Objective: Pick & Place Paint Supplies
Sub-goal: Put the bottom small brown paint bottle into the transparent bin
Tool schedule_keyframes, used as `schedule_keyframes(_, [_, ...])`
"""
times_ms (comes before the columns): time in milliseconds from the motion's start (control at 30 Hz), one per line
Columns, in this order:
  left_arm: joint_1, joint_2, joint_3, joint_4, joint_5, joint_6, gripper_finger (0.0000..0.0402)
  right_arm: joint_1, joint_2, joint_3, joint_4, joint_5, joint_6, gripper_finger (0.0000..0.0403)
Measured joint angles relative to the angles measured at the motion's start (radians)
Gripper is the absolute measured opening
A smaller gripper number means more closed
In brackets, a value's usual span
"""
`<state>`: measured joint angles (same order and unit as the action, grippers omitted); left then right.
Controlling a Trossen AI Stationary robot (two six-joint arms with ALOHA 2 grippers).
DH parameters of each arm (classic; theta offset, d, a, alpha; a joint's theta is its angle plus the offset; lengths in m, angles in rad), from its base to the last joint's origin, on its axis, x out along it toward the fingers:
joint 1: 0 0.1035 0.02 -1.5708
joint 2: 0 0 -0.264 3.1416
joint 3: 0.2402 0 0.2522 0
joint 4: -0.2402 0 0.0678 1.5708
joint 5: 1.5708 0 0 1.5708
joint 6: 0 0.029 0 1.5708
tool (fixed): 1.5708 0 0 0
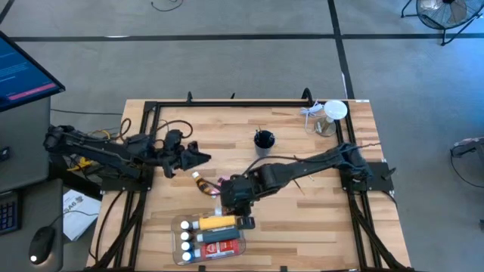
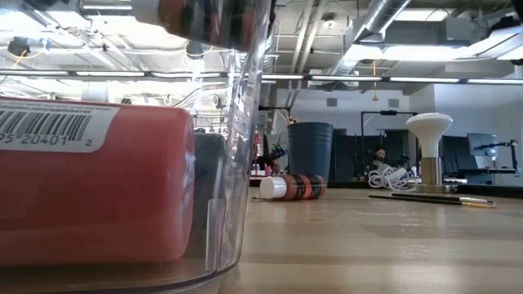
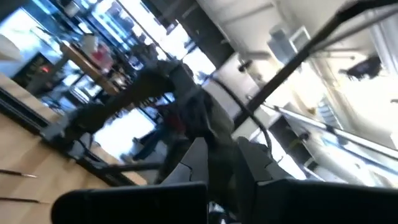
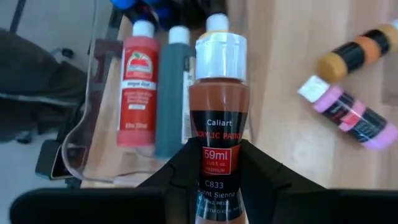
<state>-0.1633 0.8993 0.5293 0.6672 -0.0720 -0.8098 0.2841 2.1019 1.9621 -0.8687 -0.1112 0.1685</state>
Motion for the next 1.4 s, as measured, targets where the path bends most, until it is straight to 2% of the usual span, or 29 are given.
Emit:
schedule_keyframes(200, [0.002,-0.075,-0.001,-0.091,-0.102,0.001,0.0002,0.012,0.035,0.044,-0.015,0.003,-0.019,0.0079])
schedule_keyframes(400, [0.002,-0.105,-0.001,-0.207,-0.160,-0.008,0.0002,0.028,0.062,0.045,0.014,0.008,-0.015,0.0079])
schedule_keyframes(633, [-0.010,-0.105,-0.001,-0.285,-0.105,-0.042,0.0002,0.044,0.080,0.045,0.050,0.032,0.031,0.0079])
schedule_keyframes(867, [-0.037,-0.105,-0.002,-0.294,-0.099,-0.056,0.0002,0.058,0.080,0.045,0.106,0.060,0.068,0.0079])
schedule_keyframes(1400, [-0.179,-0.106,-0.002,-0.293,-0.077,-0.061,0.0002,0.086,0.223,0.049,0.097,0.101,0.178,0.0079])
